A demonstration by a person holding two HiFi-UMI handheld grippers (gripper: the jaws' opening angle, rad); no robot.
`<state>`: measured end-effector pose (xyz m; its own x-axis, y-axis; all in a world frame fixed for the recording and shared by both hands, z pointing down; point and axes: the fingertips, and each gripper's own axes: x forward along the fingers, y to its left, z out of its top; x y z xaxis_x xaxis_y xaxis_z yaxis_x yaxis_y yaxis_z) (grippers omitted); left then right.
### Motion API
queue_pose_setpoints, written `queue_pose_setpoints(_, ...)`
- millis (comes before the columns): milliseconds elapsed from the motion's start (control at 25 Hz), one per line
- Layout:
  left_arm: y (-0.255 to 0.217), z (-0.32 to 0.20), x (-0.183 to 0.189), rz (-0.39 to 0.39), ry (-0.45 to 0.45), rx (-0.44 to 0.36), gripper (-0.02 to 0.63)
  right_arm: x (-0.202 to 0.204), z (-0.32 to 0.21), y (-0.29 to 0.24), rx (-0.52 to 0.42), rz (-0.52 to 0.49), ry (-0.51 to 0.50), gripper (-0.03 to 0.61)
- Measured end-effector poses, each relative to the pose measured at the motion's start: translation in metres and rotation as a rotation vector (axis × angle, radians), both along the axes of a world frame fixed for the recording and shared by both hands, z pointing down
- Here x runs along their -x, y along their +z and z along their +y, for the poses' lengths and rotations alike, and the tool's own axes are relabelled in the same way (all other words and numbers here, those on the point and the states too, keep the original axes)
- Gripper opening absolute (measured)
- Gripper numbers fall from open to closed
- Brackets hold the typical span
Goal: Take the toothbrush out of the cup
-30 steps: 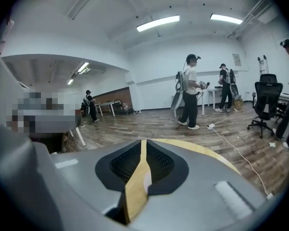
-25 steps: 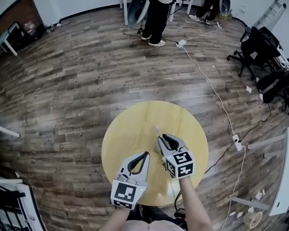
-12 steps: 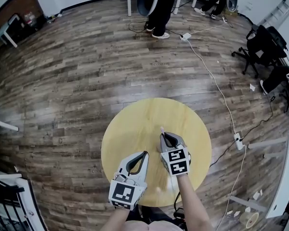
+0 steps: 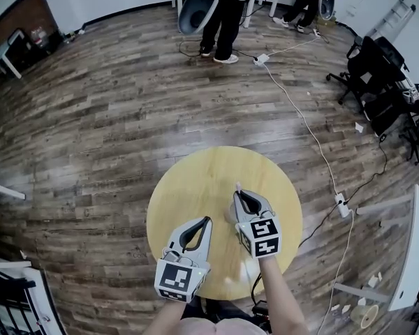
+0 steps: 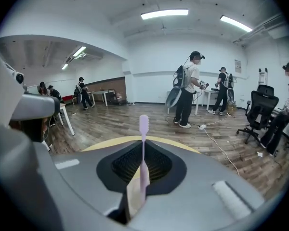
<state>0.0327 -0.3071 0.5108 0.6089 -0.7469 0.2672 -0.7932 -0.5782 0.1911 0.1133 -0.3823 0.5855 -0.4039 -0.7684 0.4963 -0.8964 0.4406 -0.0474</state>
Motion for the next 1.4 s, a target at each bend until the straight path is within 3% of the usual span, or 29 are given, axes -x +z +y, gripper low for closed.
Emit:
queue_pose_setpoints(440,-0.069,0.013,0.001,0.019,0.04,-0.179,-0.003,-0.019,0.058,-0.11,-0.231,-0.145,0.091,0.02)
queue_pose_setpoints(760,-0.121,0.047,-0.003,0.041,0.05,-0.304,-0.003,-0.043,0.126,-0.171,-0.381,-0.175,0.126,0.02)
queue_pose_setpoints(960,-0.143,0.075,-0.006,0.052,0.051,-0.359,-0.003,-0.052,0.165,-0.19,-0.427,-0.196,0.134,0.02)
queue_pose_setpoints(1400,-0.149,0.104,-0.011,0.033,0.02,-0.392,-0.003,-0.067,0.202,-0.204,-0.464,-0.196,0.128,0.02)
